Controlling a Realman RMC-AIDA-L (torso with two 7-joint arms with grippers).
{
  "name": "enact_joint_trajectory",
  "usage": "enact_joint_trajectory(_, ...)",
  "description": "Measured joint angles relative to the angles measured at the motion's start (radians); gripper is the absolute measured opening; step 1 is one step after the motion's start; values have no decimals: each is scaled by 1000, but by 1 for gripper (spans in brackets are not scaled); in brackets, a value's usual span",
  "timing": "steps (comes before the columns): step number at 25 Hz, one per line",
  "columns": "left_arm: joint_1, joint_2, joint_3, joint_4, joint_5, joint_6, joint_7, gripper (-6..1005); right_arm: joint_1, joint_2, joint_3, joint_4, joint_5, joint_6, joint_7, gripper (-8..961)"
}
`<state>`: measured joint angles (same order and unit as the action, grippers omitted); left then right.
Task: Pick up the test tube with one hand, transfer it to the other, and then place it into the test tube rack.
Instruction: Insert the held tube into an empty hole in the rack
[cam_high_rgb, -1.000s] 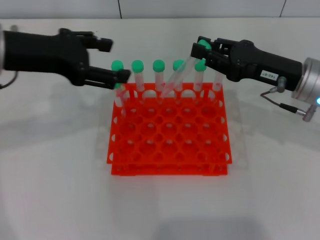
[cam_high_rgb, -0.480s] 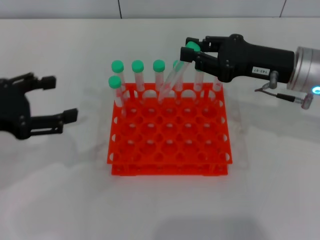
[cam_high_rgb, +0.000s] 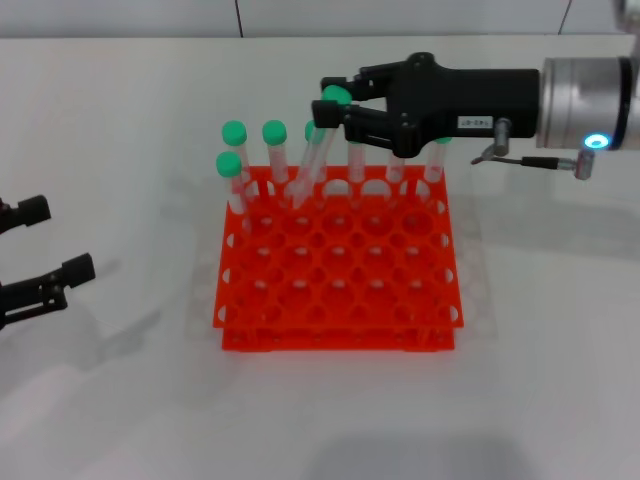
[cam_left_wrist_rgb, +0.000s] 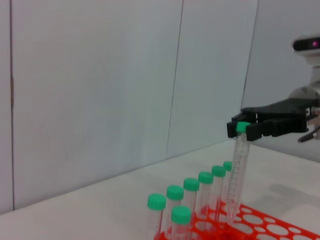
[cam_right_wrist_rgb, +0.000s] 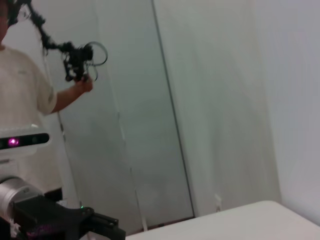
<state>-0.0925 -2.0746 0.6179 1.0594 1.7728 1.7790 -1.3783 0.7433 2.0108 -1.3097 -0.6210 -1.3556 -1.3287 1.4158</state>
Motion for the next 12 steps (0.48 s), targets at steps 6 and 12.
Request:
enact_joint_trajectory(6, 4, 0, -5, -14, 39, -2, 13, 893, 65, 3, -28, -4, -47, 53, 18, 284)
enact_joint_trajectory(12, -3, -1, -50, -65, 79, -9, 54, 894, 115, 4, -80, 1, -53, 107, 28, 287)
